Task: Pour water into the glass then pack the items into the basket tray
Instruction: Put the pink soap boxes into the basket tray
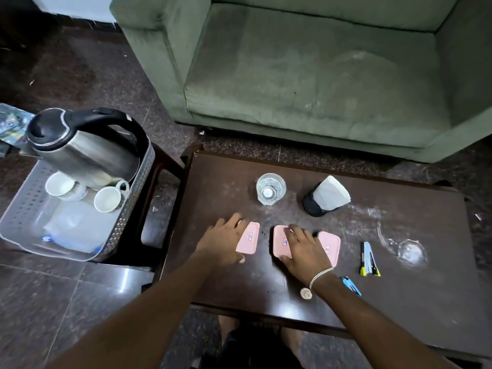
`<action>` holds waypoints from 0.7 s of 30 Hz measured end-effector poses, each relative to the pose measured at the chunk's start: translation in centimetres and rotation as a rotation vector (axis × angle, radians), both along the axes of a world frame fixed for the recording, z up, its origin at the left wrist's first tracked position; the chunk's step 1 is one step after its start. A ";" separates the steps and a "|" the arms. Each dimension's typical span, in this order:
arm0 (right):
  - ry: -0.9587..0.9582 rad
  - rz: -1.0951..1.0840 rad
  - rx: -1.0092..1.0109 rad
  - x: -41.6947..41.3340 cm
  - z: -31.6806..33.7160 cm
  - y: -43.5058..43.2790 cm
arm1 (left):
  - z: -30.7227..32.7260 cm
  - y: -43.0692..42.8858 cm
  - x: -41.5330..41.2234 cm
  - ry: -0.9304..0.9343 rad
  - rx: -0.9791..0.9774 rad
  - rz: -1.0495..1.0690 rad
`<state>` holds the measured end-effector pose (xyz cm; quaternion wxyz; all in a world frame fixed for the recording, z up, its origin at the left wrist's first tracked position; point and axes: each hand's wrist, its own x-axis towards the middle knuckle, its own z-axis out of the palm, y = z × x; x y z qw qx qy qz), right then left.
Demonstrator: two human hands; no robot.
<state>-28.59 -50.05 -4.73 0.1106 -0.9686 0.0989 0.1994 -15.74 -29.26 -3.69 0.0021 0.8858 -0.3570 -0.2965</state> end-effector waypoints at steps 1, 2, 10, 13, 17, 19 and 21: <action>0.006 0.018 -0.006 0.0 -0.4 -0.3 | -0.4 -0.4 -0.1 0.009 0.024 -0.001; 0.012 0.036 -0.014 0.1 -0.7 -0.5 | -0.8 -0.7 -0.2 0.016 0.040 0.001; 0.085 0.094 -0.019 0.8 -2.3 -0.7 | -1.7 -1.7 -1.1 0.037 0.043 0.006; 0.096 0.096 -0.030 0.9 -2.6 -0.8 | -1.9 -1.9 -1.2 0.033 0.013 0.019; 0.084 0.089 -0.030 1.1 -2.4 -0.7 | -1.9 -1.6 -1.0 0.044 -0.047 0.023; 0.062 0.068 -0.004 1.1 -1.8 -0.5 | -1.6 -1.0 -0.7 0.053 -0.086 0.021; 0.038 0.039 0.047 1.3 -0.7 0.2 | -0.7 0.0 -0.2 0.062 -0.138 0.030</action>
